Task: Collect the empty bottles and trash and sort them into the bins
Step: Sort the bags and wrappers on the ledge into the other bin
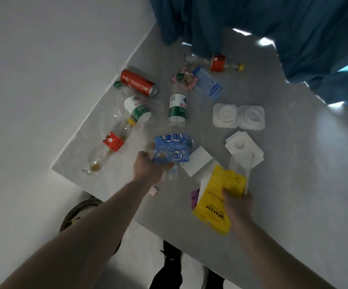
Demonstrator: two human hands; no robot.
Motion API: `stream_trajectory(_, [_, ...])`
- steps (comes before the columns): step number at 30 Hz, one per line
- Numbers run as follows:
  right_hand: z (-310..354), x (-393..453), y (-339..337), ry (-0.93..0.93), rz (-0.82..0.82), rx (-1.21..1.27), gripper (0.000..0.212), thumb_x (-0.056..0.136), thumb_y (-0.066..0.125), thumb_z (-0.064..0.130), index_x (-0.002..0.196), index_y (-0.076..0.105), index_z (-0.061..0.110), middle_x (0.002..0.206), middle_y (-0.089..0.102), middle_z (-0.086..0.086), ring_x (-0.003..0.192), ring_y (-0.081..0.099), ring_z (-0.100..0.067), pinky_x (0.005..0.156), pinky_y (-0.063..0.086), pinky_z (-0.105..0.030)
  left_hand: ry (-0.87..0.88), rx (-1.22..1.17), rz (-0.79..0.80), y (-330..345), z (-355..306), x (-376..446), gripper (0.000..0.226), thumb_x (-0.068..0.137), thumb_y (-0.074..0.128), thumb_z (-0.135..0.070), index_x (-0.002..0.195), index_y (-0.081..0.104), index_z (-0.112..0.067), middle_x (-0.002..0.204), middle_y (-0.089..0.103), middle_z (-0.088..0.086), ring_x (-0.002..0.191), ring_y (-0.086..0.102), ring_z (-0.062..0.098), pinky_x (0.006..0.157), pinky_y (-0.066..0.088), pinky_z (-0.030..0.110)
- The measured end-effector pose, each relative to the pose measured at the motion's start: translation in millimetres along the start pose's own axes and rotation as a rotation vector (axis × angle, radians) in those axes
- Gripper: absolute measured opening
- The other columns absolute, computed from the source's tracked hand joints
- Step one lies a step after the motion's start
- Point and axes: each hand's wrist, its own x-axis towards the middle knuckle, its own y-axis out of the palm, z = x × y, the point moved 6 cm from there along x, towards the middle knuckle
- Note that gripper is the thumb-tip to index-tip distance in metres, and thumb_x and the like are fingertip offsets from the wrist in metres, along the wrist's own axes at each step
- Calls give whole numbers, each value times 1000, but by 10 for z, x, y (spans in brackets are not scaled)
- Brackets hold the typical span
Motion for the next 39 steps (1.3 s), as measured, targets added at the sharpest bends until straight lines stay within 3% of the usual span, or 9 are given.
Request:
stream_trajectory(5, [81, -327, -875, 87, -72, 33, 61, 78, 85, 32, 127, 62, 5, 118, 69, -18, 102, 67, -37, 90, 56, -51, 8, -131, -16, -272, -27, -730, 72, 52, 100, -33, 108, 56, -21, 104, 70, 0, 89, 69, 21, 83, 59, 41])
stream_trajectory(10, [477, -807, -1827, 1, 2, 34, 50, 82, 83, 25, 123, 66, 3, 116, 70, -19, 101, 68, -36, 83, 54, -41, -20, -238, -44, -633, -72, -1824, 67, 56, 100, -27, 106, 56, -18, 99, 73, 1, 86, 72, 20, 82, 61, 46])
stream_trajectory(14, [699, -1159, -2350, -50, 112, 13, 45, 83, 81, 28, 118, 67, 4, 107, 71, -13, 94, 67, -33, 81, 55, -42, -44, -354, -111, -879, -4, -2798, 65, 59, 99, -20, 108, 56, -15, 97, 72, 0, 85, 71, 18, 75, 60, 38])
stream_trajectory(17, [831, -1426, -2645, -122, 226, -5, 34, 83, 82, 28, 110, 69, 13, 98, 71, -6, 89, 67, -28, 82, 56, -43, -33, -440, -109, -960, 157, -3458, 74, 52, 100, -29, 112, 59, -15, 98, 76, 3, 86, 75, 20, 80, 62, 44])
stream_trajectory(21, [937, -1754, -2948, -185, 351, -15, 13, 82, 81, 21, 91, 71, 22, 88, 74, -1, 83, 70, -23, 80, 58, -43, -23, -540, -209, -1093, 367, -4294, 60, 62, 96, -15, 110, 60, -11, 94, 76, 3, 81, 75, 18, 67, 56, 30])
stream_trajectory(26, [951, -2116, -3054, -237, 460, -43, 9, 81, 81, 19, 88, 76, 17, 82, 77, -5, 80, 73, -27, 78, 61, -50, 24, -593, -276, -1314, 803, -4926, 46, 65, 95, -14, 102, 70, -10, 85, 79, 1, 77, 76, 16, 68, 56, 28])
stream_trajectory(30, [982, -2443, -2944, -289, 535, -78, 3, 82, 79, 16, 84, 77, 15, 76, 77, -6, 78, 73, -28, 73, 61, -44, -20, -643, -342, -1574, 1290, -5228, 44, 56, 98, -24, 94, 77, -14, 87, 79, 4, 82, 77, 27, 83, 60, 47])
stream_trajectory(35, [971, -2921, -2598, -360, 588, -156, 5, 82, 77, 17, 80, 74, 12, 76, 75, -8, 76, 71, -29, 75, 60, -48, -76, -785, -423, -1911, 1986, -5418, 63, 50, 101, -36, 103, 75, -14, 91, 79, 11, 82, 77, 35, 83, 59, 60])
stream_trajectory(39, [873, -3444, -2235, -399, 626, -175, 1, 81, 73, 10, 83, 73, 10, 79, 74, -9, 75, 70, -26, 66, 56, -36, -70, -791, -523, -2286, 2357, -5769, 29, 69, 91, -6, 95, 77, -6, 81, 78, 11, 69, 75, 25, 65, 60, 35])
